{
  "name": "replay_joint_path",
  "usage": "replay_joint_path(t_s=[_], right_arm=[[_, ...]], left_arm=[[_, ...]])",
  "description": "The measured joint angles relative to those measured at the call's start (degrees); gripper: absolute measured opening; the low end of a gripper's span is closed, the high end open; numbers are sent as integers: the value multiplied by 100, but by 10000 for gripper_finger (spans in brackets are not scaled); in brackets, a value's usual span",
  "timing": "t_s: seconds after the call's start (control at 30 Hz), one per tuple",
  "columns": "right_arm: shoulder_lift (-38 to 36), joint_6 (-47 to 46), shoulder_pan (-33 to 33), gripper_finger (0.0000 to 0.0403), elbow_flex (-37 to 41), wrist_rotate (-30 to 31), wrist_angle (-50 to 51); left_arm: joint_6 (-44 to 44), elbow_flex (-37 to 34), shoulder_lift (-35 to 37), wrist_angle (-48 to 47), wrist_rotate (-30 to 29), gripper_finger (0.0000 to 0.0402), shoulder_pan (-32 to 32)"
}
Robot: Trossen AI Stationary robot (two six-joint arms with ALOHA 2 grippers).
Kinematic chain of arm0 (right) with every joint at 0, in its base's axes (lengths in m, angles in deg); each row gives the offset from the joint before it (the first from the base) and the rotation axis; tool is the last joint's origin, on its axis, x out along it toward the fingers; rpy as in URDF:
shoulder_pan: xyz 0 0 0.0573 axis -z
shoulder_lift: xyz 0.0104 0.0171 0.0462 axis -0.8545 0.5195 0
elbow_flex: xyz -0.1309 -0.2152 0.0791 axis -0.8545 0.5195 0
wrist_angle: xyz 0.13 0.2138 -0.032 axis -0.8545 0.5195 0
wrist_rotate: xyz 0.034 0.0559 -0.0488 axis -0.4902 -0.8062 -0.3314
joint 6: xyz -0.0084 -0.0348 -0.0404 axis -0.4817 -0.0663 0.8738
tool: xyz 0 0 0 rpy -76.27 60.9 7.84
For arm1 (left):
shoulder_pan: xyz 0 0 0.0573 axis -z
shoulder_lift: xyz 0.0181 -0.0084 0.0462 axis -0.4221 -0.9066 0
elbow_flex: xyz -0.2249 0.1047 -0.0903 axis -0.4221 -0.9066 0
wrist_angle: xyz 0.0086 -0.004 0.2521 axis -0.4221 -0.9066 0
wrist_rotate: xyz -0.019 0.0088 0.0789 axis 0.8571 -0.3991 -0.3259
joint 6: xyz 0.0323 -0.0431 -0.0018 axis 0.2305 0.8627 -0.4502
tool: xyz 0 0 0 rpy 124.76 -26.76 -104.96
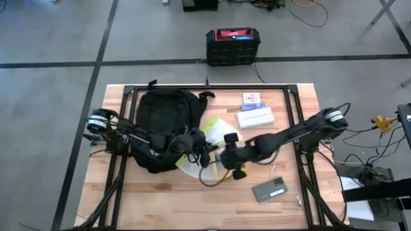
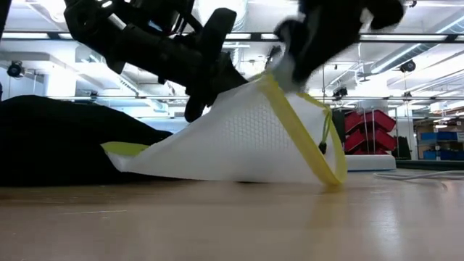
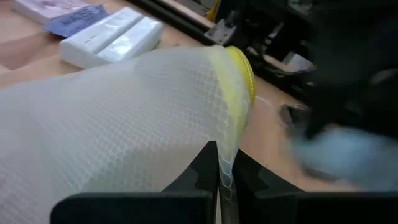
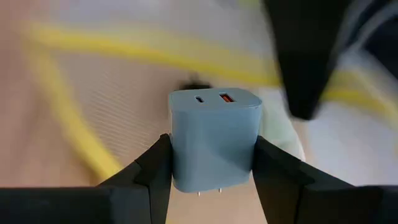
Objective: Unpack backpack
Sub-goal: Put the light blue charger adapter into the white zip bag, then put the white pill organizer into the white zip bag
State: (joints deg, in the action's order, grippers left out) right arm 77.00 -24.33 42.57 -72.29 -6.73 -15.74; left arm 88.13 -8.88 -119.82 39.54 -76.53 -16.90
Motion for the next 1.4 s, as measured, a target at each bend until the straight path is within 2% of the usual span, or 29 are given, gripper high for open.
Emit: replay_joint_path(t_s=[0.07,0.13,0.2,0.27,0.37,0.47,0.57,0.8,0.97,1.07,1.27,1.4], right_arm=[[349,9,53,161,-4,402,25],[624,-20,104,168,-9,1261,76],[749,-45,119,211,-22,2008,161],[765,-50,122,269,-28,2200,221],[625,-124,89,344,-28,1802,272],[272,-359,55,386,-33,1463,311],[-145,-465,28,392,-33,1216,554],[-1411,-664,192,374,88,810,1535],[-1856,-198,1079,373,529,520,2314],[-1934,346,1837,373,1000,-144,2257],[-1837,1446,3525,373,1679,-418,2024],[-1694,1753,4405,373,1847,-1101,1599]], left_arm=[[-30,0,0,75,62,0,26],[-37,0,0,78,98,0,40],[-38,0,0,27,81,0,42],[-37,0,0,-100,76,0,40],[-104,0,0,-236,95,0,53],[-144,0,0,-255,73,0,44],[-147,0,0,-268,69,0,40],[-149,2,0,-646,64,0,51],[-147,1,0,-769,59,0,88],[-120,2,0,-778,56,0,149],[-105,2,0,-837,56,0,243],[-112,0,0,-906,54,0,250]])
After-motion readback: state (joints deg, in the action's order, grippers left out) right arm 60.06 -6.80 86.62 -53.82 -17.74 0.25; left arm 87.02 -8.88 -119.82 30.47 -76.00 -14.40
